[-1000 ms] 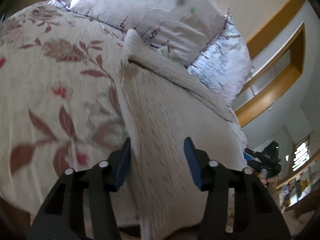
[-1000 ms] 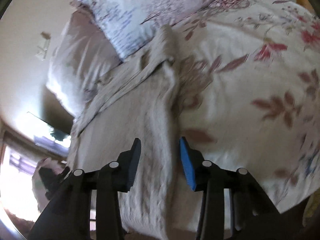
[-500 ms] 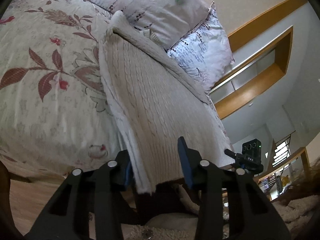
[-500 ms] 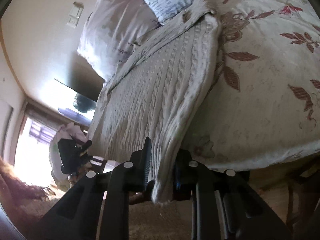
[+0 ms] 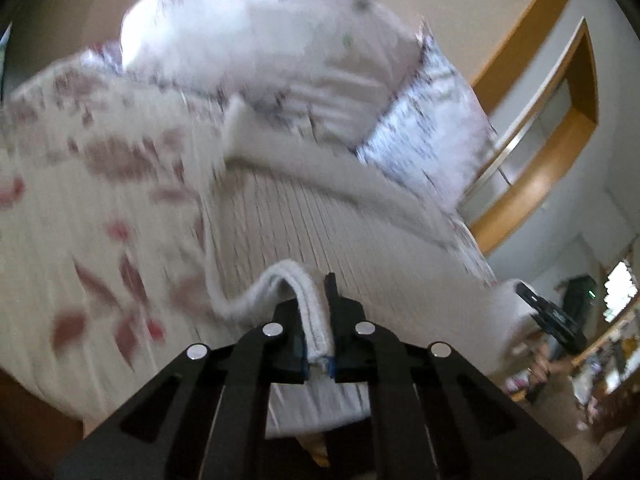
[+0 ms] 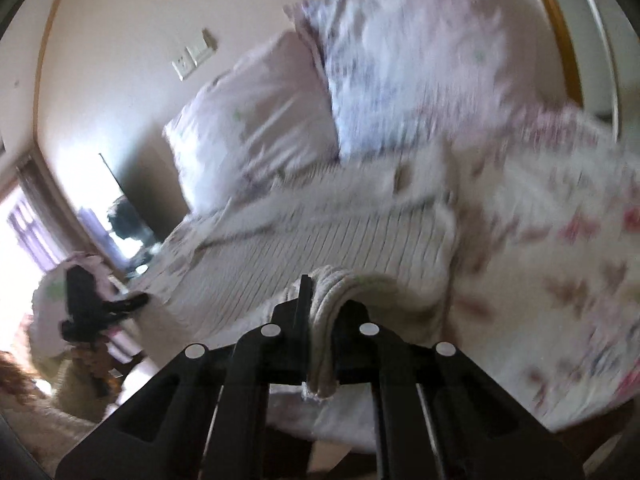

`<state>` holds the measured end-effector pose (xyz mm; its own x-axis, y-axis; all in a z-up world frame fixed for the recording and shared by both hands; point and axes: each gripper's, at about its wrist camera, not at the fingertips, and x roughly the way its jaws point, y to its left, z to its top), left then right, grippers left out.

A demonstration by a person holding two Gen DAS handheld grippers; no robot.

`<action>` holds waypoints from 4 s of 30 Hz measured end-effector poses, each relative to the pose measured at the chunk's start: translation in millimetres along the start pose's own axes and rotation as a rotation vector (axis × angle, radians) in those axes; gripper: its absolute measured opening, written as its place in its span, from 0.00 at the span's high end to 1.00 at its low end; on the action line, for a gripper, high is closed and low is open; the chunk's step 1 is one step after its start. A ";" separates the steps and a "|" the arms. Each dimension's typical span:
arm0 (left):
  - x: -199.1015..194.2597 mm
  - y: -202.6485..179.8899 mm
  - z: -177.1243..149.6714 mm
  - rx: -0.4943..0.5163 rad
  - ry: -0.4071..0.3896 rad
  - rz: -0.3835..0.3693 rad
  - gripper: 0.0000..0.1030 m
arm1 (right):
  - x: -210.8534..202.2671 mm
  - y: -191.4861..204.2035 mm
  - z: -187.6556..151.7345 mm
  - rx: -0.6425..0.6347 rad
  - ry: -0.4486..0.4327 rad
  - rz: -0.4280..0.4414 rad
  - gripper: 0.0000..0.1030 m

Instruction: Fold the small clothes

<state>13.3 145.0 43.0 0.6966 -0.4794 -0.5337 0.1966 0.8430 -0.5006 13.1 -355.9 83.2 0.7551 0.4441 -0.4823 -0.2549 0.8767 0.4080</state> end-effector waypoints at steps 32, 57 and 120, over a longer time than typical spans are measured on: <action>211.5 21.4 166.8 0.025 0.001 0.336 0.93 | 220.2 -81.2 110.4 0.103 0.143 -0.315 0.92; 149.7 41.0 137.0 -0.001 0.035 0.246 0.49 | 150.2 -108.0 75.0 0.207 0.153 -0.265 0.61; 182.1 90.1 139.2 -0.338 0.140 0.037 0.64 | 150.2 -46.1 47.4 0.119 0.185 -0.266 0.50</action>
<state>253.9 167.6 -4.4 0.5932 -0.4983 -0.6323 -0.0822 0.7438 -0.6633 166.8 -338.5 28.7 0.6609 0.2380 -0.7118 0.0167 0.9435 0.3310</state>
